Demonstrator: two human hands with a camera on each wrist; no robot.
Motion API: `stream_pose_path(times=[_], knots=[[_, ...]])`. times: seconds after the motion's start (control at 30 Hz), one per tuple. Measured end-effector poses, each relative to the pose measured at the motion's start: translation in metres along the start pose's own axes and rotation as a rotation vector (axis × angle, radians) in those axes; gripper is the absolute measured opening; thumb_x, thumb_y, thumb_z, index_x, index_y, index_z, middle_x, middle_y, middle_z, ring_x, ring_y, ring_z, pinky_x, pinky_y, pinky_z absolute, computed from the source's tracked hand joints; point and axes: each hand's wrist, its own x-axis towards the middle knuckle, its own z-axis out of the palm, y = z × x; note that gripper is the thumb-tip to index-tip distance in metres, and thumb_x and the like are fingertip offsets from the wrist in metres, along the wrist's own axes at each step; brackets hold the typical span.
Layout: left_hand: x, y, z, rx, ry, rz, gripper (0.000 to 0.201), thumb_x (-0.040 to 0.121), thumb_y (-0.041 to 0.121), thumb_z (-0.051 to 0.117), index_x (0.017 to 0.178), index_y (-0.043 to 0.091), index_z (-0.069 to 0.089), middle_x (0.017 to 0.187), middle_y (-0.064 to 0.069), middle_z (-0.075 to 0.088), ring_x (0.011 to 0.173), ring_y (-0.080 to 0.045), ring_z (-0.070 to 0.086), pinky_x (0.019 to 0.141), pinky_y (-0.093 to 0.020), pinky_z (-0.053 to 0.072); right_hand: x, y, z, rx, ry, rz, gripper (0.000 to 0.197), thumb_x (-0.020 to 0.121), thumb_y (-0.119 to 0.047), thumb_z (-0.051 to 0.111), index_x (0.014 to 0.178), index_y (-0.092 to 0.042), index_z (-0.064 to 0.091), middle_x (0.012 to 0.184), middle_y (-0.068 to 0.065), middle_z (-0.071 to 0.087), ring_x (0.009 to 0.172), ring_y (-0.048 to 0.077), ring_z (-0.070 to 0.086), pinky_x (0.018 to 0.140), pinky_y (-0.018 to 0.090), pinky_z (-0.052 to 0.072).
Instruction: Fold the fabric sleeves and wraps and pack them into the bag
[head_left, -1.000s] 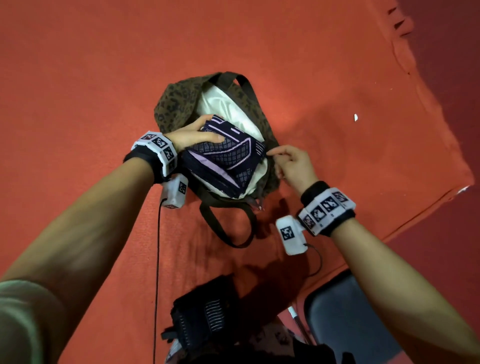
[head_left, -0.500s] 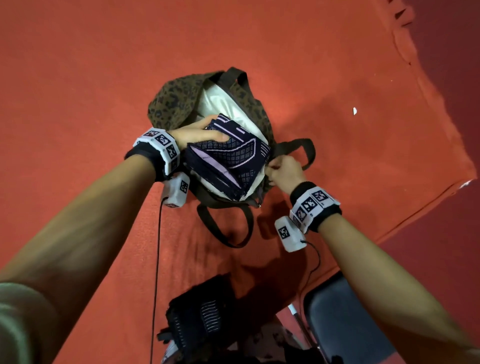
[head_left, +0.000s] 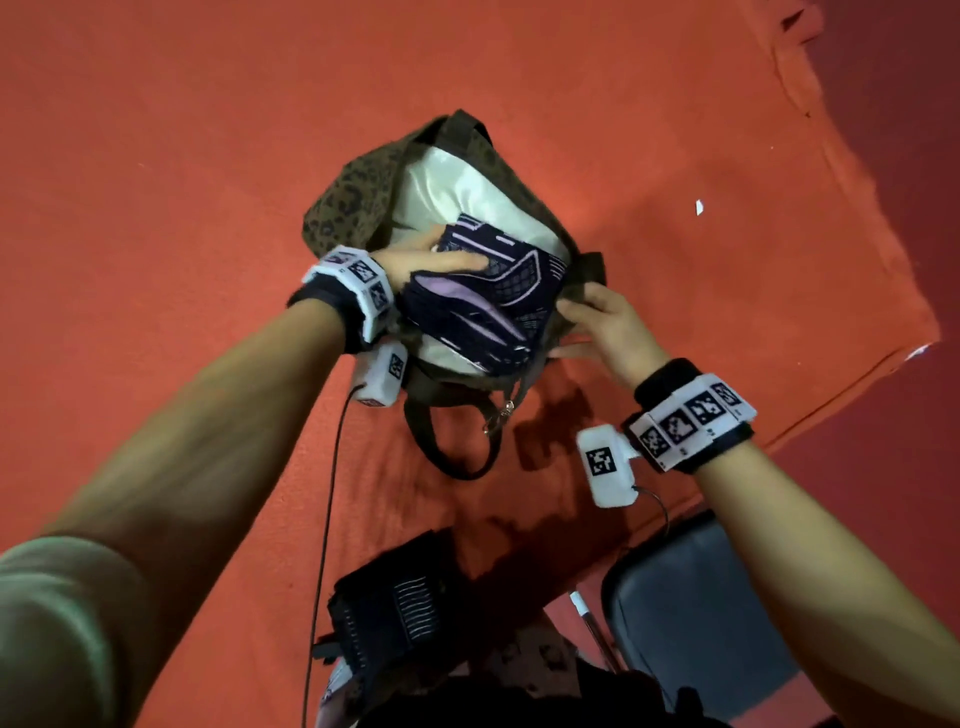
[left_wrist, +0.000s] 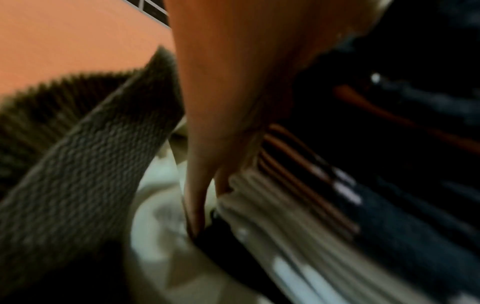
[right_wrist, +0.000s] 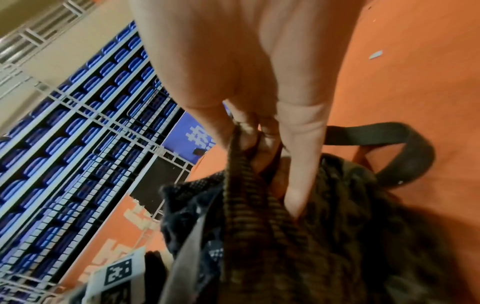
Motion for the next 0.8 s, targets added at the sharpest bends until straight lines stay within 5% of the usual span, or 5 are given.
stream_pose_path(times=[0.17,0.3,0.4,0.5,0.8], knots=[[-0.001,-0.001,0.013,0.118,0.183,-0.009,0.072,0.076,0.057,0.068,0.134,0.019,0.047,0.127,0.002,0.059,0.111,-0.014,0.058,0.101,-0.03,0.043,-0.011,0.004,-0.009,-0.006,0.154,-0.004,0.024,0.094,-0.005,0.05,0.074,-0.012,0.041,0.072,0.004,0.054,0.057,0.012,0.06,0.059,0.026,0.057],[-0.03,-0.008,0.001,0.516,0.412,0.037,0.051,0.097,0.048,0.037,0.124,0.011,0.058,0.126,-0.01,0.06,0.115,-0.028,0.055,0.091,-0.03,0.038,-0.014,-0.002,0.001,-0.587,0.466,-0.444,0.024,0.081,-0.026,0.069,0.091,-0.01,0.054,0.095,0.003,0.051,0.09,0.015,0.048,0.08,0.023,0.037],[-0.046,-0.022,-0.005,0.37,0.441,0.05,0.035,0.101,0.021,0.031,0.111,0.008,0.063,0.115,-0.015,0.063,0.101,-0.028,0.058,0.081,-0.025,0.043,-0.014,-0.015,0.034,-0.824,0.108,-0.701,0.044,0.087,-0.031,0.063,0.125,-0.012,0.056,0.134,0.011,0.046,0.13,0.025,0.036,0.11,0.027,0.023],[-0.048,-0.036,0.0,0.083,0.273,-0.038,0.045,0.102,0.04,0.028,0.122,0.014,0.058,0.13,-0.011,0.057,0.109,-0.024,0.056,0.096,-0.027,0.041,-0.005,-0.016,0.063,-1.122,-0.19,-0.635,0.068,0.088,-0.043,0.059,0.147,-0.029,0.028,0.157,0.012,0.014,0.146,0.028,0.005,0.119,0.038,0.004],[-0.034,-0.033,0.027,-0.087,0.252,-0.089,0.063,0.099,0.053,0.021,0.125,0.009,0.059,0.127,-0.013,0.06,0.12,-0.025,0.053,0.1,-0.031,0.037,0.02,0.009,0.059,-1.423,-0.009,-0.527,0.087,0.088,-0.042,0.058,0.148,-0.04,-0.005,0.158,0.006,-0.016,0.145,0.031,-0.013,0.116,0.05,-0.004]])
